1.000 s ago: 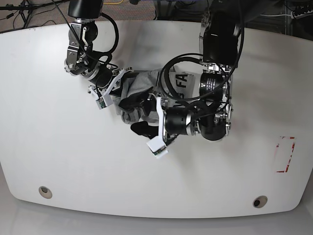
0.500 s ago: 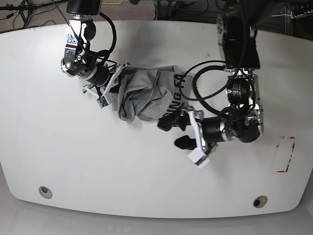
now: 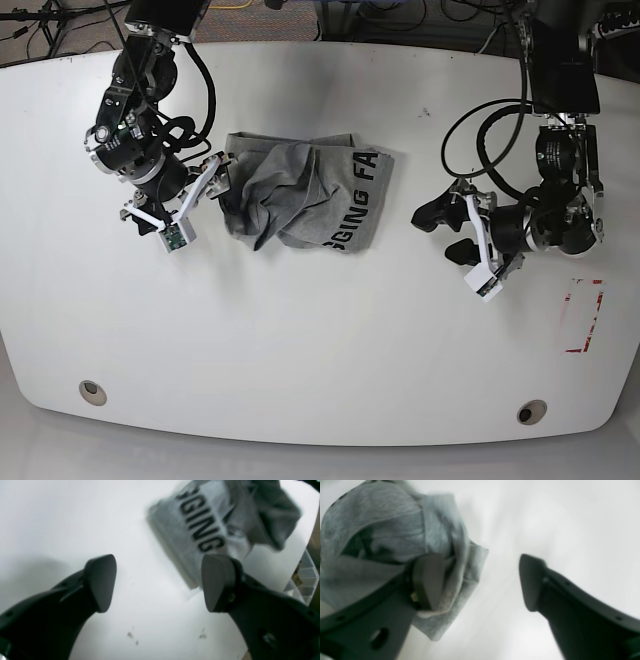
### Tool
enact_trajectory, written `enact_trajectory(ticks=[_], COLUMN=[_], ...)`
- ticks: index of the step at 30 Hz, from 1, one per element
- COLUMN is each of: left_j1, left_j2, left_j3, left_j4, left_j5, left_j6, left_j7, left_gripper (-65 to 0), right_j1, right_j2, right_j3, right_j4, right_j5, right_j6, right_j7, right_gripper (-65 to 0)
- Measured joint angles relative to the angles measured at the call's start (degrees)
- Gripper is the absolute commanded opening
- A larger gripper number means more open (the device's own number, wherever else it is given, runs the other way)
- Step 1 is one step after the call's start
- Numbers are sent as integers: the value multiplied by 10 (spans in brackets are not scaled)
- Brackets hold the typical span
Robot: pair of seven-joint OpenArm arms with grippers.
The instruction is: Fold the T-shirt properly
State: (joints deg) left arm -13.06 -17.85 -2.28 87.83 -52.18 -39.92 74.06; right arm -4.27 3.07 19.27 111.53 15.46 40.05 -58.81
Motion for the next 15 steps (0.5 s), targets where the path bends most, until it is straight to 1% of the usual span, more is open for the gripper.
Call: enact_trajectory(ticks=[1, 3, 8, 10, 12, 15], left_j1=[4, 13, 40, 48, 52, 58], left_j2=[-7, -16, -26, -28, -29, -38], left_j3=[-1, -5, -43, -56, -63, -65], left_j4=[0, 0, 1, 1, 1, 1], left_j5=[0, 0, -3, -3, -3, -4], left_j6=[0, 0, 0, 0, 0, 0], left_j7=[0, 1, 0, 1, 3, 2], left_gripper=[-151, -151, -151, -151, -151, -151], right_j1=[2, 6, 9, 10, 11, 9], right_j2=[-5, -16, -18, -18, -19, -23], right_j3=[9, 24, 35, 36, 35, 27], right_j4=[5, 12, 13, 7, -6, -15], right_j5=[2, 16, 113, 139, 158, 168], right_j6=[0, -1, -2, -2, -1, -1], right_j7=[-2, -17, -24, -23, -24, -30], right_gripper=[-86, -76, -75, -76, -79, -81])
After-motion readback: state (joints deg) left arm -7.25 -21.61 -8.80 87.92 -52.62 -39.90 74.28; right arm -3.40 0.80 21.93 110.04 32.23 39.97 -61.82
